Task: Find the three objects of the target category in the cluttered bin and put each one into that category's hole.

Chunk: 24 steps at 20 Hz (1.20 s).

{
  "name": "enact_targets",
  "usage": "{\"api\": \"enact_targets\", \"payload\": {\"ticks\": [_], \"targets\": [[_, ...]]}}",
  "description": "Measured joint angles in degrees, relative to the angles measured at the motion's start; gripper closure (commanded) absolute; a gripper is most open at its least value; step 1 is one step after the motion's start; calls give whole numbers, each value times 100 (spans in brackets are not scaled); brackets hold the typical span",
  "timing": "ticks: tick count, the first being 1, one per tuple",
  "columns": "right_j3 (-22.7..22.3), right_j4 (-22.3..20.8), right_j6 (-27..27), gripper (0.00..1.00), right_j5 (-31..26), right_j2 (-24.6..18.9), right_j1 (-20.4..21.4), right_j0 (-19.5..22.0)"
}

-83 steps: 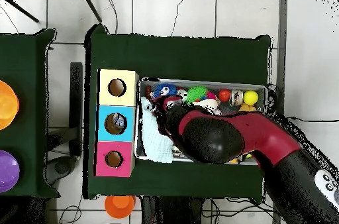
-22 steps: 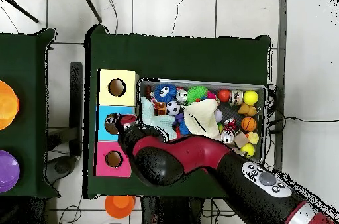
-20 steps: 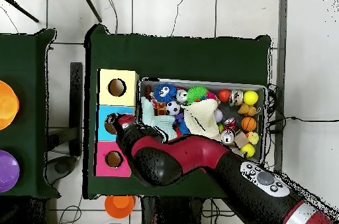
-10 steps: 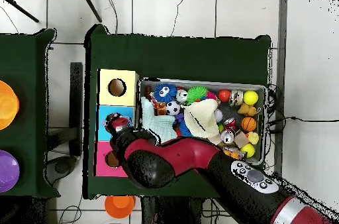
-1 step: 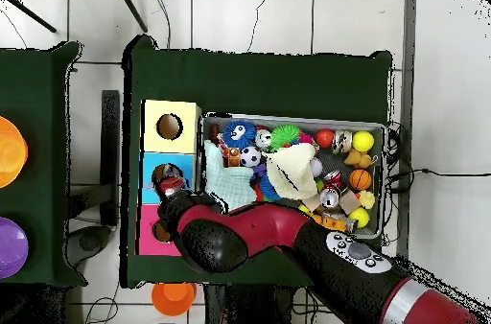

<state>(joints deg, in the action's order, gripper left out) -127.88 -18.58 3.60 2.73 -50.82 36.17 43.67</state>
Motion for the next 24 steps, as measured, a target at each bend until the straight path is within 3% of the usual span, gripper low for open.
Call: {"api": "enact_targets", "payload": {"ticks": [13,24], "targets": [[-168,-70,0,100,42,20,-76,1],[-177,-213,0,100,401,19,-167,6]]}}
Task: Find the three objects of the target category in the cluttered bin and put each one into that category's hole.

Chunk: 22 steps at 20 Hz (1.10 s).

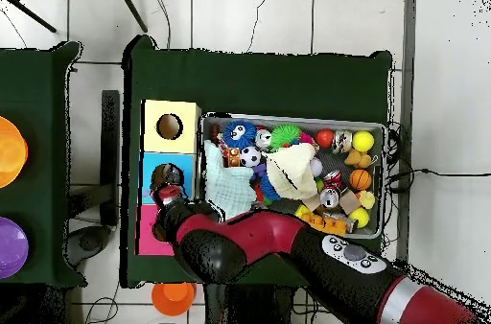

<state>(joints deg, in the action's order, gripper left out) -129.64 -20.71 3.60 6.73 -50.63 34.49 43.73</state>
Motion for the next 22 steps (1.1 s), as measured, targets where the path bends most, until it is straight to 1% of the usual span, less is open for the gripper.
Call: {"api": "enact_targets", "payload": {"ticks": [5,13,22], "targets": [[1,1,0,100,115,0,-41,6],[2,-25,0,100,115,0,-151,6],[1,-55,0,100,115,1,-159,4]]}}
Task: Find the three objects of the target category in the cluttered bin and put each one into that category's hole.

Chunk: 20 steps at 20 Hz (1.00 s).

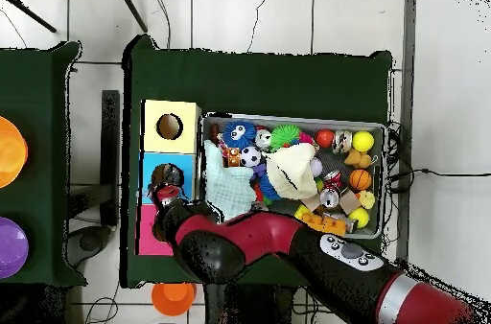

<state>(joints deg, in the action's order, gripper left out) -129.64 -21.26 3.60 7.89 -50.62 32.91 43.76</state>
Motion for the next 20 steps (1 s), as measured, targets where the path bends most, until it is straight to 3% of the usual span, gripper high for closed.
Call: {"api": "enact_targets", "payload": {"ticks": [6,7,20], "targets": [[1,0,0,100,1,-1,0,-9],[0,1,0,0,6,-1,0,-12],[0,0,0,0,15,6,0,-68]]}}
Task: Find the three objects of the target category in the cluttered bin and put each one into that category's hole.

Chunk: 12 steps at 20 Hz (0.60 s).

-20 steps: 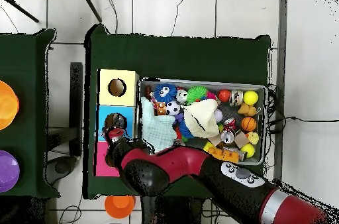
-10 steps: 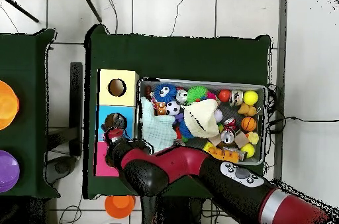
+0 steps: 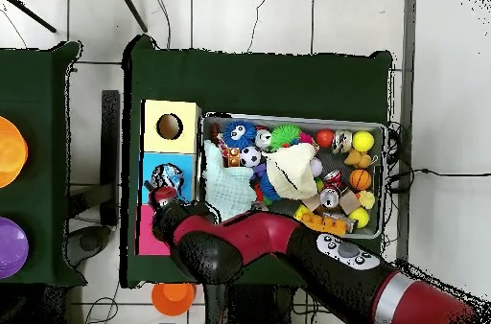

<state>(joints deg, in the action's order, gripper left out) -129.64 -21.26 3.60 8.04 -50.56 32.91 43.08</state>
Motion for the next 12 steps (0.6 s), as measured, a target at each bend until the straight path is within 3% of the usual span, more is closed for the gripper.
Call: {"api": "enact_targets", "payload": {"ticks": [12], "targets": [[1,0,0,0,0,79,16,-63]]}}
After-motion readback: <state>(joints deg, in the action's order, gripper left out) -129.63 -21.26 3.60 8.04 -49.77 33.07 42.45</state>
